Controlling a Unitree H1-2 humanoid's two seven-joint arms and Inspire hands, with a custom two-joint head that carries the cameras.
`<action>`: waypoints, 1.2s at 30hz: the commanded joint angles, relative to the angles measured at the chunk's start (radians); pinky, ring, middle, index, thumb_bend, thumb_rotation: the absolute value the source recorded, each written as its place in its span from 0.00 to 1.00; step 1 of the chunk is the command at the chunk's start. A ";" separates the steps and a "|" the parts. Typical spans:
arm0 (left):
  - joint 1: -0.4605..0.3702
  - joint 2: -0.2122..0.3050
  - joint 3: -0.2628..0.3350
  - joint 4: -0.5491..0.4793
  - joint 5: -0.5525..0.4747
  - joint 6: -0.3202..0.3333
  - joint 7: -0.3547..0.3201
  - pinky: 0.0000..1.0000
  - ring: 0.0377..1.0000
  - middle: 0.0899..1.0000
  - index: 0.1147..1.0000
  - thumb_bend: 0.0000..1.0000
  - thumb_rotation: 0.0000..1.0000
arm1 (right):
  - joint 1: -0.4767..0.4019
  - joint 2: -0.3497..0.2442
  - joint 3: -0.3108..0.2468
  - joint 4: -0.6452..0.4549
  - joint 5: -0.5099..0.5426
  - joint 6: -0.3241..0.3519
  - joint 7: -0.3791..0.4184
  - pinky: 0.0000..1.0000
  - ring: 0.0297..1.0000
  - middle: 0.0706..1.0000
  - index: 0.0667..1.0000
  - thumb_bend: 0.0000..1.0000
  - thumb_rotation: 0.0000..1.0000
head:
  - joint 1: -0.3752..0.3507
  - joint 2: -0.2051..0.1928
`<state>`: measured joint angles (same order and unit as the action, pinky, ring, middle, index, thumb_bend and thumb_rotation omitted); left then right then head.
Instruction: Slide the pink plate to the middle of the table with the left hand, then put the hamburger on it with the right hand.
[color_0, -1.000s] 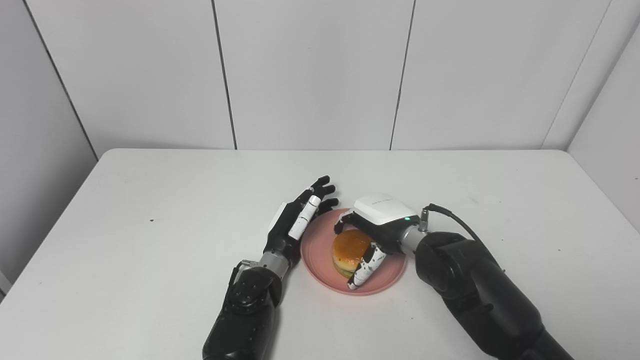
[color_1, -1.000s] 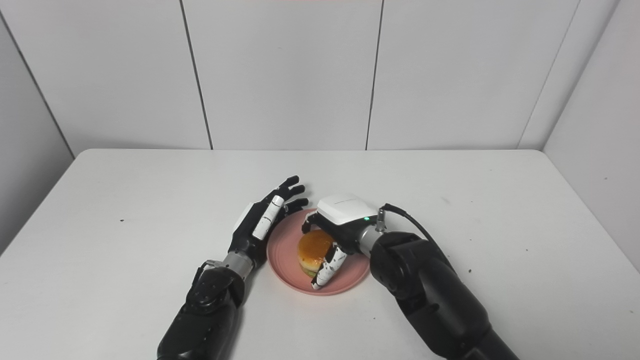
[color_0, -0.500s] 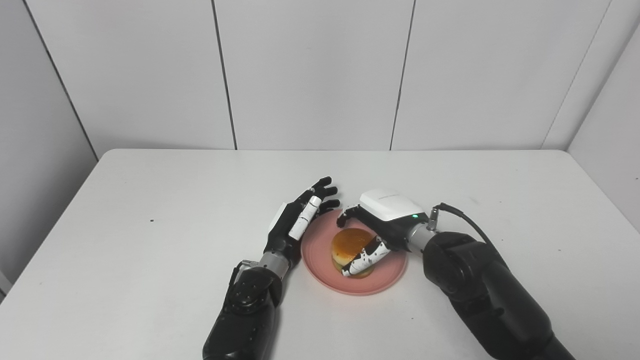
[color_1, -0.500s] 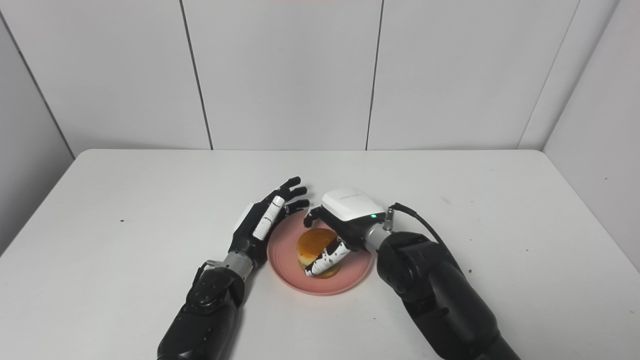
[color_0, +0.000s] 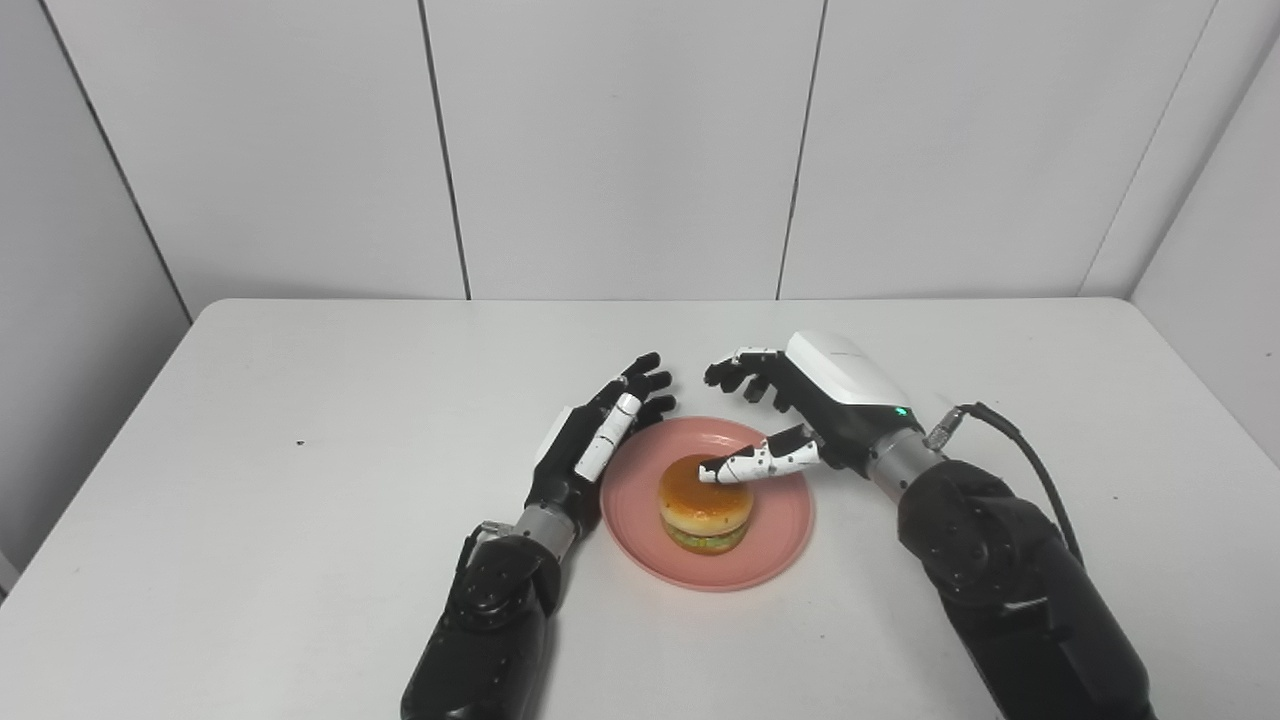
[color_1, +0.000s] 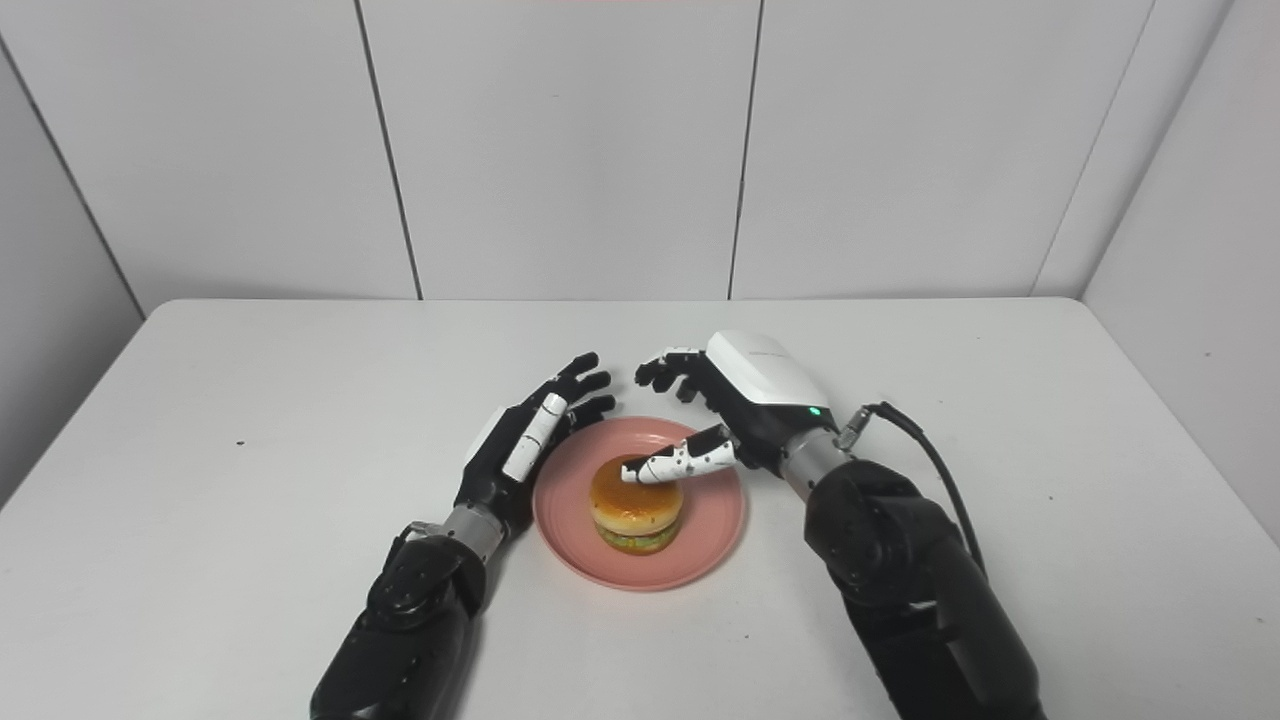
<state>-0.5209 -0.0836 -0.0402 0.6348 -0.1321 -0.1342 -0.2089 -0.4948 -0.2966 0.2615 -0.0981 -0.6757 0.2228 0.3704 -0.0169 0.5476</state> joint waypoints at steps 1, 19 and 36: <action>0.004 0.008 -0.004 -0.013 0.006 0.022 -0.007 0.87 0.83 0.88 0.88 0.80 0.81 | -0.012 0.007 -0.031 -0.009 0.023 -0.045 -0.068 0.54 0.63 0.67 0.69 0.98 0.49 | 0.003 -0.001; 0.173 -0.012 0.017 -0.330 0.118 -0.029 0.190 0.99 0.95 0.93 0.93 0.77 0.76 | 0.163 0.208 -0.275 0.098 0.489 -0.174 -0.281 0.65 0.74 0.76 0.75 0.75 0.89 | 0.003 0.003; 0.270 0.026 0.048 -0.427 0.119 0.002 0.214 1.00 0.98 0.96 0.95 0.78 0.78 | 0.250 0.318 -0.349 0.222 0.768 -0.341 -0.310 0.75 0.78 0.77 0.73 0.85 0.93 | 0.009 0.035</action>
<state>-0.2435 -0.0549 0.0086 0.2226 0.0005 -0.1318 0.0027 -0.2200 0.0111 -0.0865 0.1271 0.0746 -0.0573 0.0612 -0.0077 0.5814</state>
